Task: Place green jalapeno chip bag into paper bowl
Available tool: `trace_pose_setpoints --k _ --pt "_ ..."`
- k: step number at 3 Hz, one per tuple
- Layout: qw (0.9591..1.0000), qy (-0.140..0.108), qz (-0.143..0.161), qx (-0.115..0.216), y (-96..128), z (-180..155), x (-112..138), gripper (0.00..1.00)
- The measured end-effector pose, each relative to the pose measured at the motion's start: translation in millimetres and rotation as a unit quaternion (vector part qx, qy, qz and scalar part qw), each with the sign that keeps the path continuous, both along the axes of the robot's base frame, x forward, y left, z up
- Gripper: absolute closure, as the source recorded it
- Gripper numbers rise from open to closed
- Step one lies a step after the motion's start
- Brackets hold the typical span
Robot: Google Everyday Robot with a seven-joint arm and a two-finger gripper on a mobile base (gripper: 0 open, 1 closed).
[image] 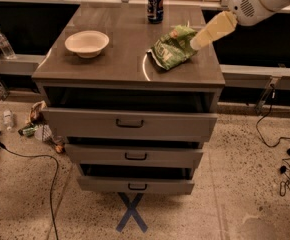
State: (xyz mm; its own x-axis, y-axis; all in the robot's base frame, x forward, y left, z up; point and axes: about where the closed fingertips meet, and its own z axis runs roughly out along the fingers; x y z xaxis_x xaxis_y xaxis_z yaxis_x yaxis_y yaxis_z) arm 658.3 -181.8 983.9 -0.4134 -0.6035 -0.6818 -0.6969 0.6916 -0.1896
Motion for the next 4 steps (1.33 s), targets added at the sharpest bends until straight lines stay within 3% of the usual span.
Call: trace_pose_setpoints --k 1,2,3,4 --pt "0.9982 -0.020 -0.030 0.047 1 -3 56 0.00" --pt "0.9962 -0.037 -0.047 0.064 0 -18 102 0.00" --pt "0.9952 -0.029 -0.058 0.074 -2 -55 142 0.04" --pt "0.9950 -0.017 -0.060 0.079 -2 -77 156 0.26"
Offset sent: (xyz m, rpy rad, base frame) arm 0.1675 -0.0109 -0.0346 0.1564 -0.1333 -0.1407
